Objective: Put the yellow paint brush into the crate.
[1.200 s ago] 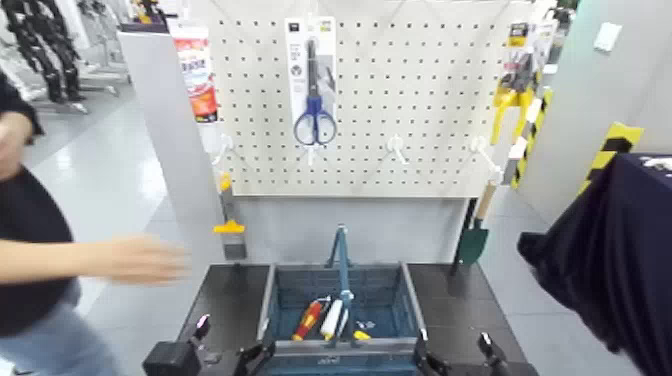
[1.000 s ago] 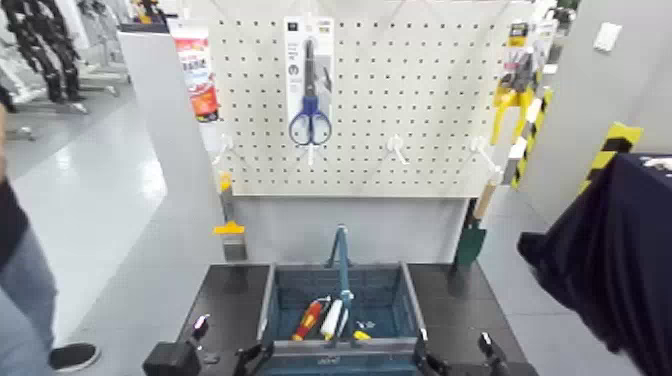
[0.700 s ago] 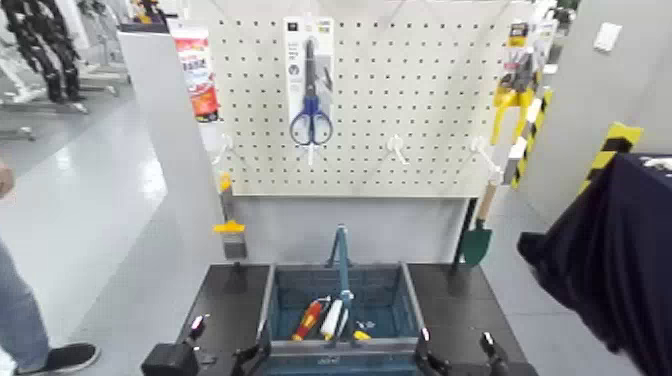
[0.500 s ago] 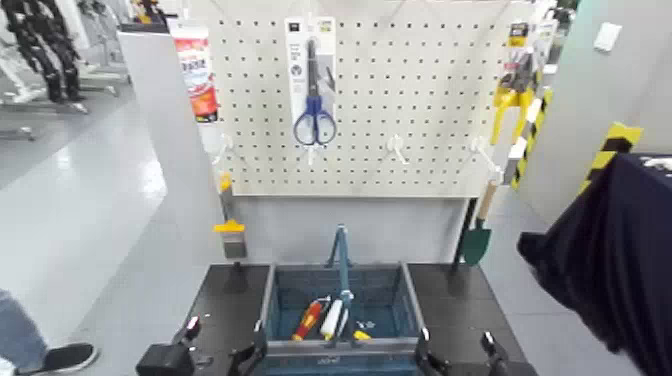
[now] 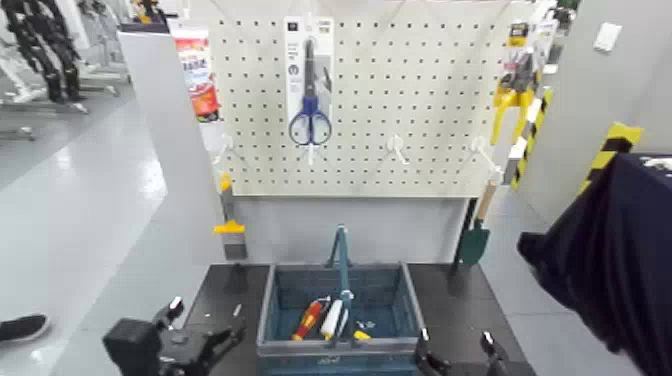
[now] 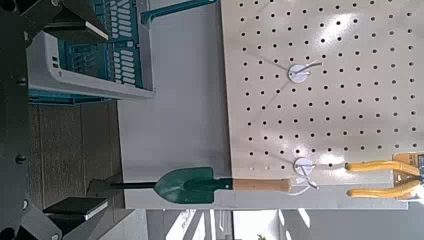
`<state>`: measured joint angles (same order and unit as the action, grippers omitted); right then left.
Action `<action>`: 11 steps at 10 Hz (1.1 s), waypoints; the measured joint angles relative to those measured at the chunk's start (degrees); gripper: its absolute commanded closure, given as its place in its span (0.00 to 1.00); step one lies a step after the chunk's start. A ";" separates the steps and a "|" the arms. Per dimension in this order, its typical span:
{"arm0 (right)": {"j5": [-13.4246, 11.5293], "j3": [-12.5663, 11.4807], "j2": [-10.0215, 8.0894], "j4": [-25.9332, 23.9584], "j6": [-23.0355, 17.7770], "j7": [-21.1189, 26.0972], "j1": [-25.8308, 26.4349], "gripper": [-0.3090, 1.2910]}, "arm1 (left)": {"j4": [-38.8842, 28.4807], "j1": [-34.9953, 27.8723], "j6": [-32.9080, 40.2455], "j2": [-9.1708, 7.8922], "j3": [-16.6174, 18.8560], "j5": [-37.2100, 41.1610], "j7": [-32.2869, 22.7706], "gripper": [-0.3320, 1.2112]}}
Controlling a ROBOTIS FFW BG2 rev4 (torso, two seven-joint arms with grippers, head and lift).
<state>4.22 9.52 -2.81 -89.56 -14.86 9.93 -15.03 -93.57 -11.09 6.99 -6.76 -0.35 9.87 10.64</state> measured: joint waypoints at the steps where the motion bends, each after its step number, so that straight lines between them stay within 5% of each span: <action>1: 0.00 0.04 0.00 0.00 0.02 0.00 0.00 0.28 | 0.01 1.32 -2.01 -0.12 2.18 -0.19 2.90 0.28; 5: 0.13 0.31 0.00 0.09 0.32 -0.07 0.19 0.28 | 2.82 7.51 -7.20 -1.82 8.14 -0.49 11.53 0.28; 11: 0.53 0.60 -0.06 0.18 0.54 -0.19 0.44 0.28 | 13.28 18.60 -8.64 -9.30 4.34 2.61 17.05 0.28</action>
<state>4.75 10.11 -2.87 -89.38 -14.32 9.74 -14.59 -80.29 7.51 -1.65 -16.06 3.99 12.47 27.70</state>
